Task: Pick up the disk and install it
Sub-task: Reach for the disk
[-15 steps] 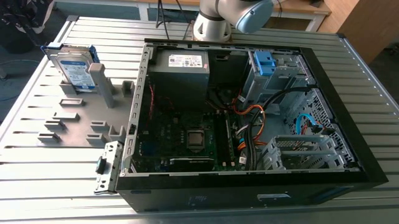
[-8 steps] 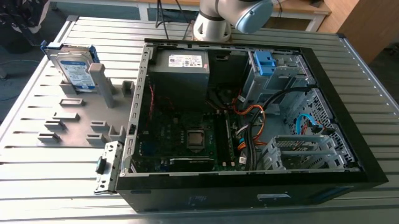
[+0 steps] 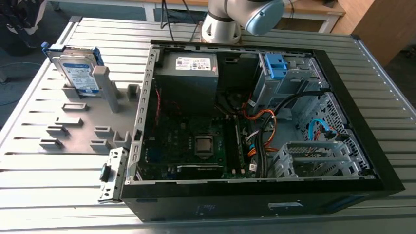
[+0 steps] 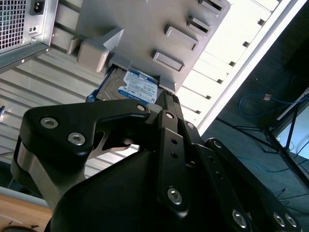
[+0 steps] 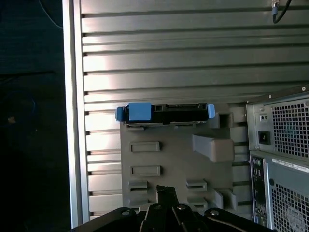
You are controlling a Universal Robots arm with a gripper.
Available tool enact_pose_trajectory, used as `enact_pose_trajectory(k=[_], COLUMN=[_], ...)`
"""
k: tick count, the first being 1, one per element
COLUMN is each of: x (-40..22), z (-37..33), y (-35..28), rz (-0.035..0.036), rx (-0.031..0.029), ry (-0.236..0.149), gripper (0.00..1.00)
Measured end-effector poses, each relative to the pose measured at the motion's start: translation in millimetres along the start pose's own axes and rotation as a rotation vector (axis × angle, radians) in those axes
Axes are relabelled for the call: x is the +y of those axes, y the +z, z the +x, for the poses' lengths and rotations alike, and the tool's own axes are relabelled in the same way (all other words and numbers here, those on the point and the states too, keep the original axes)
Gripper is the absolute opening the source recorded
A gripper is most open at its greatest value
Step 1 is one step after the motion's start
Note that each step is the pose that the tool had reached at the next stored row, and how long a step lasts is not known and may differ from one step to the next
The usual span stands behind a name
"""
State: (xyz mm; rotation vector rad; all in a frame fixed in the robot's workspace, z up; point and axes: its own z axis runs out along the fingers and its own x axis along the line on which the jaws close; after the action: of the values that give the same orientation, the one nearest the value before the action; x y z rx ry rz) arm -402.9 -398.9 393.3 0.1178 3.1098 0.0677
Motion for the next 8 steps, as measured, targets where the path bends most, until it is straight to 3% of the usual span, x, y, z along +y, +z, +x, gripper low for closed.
enact_pose_trajectory(k=[8], x=[-0.5], z=[7.2], y=[-0.2], rz=[0.0000], rx=[0.0000], ry=[0.000], gripper=[0.11])
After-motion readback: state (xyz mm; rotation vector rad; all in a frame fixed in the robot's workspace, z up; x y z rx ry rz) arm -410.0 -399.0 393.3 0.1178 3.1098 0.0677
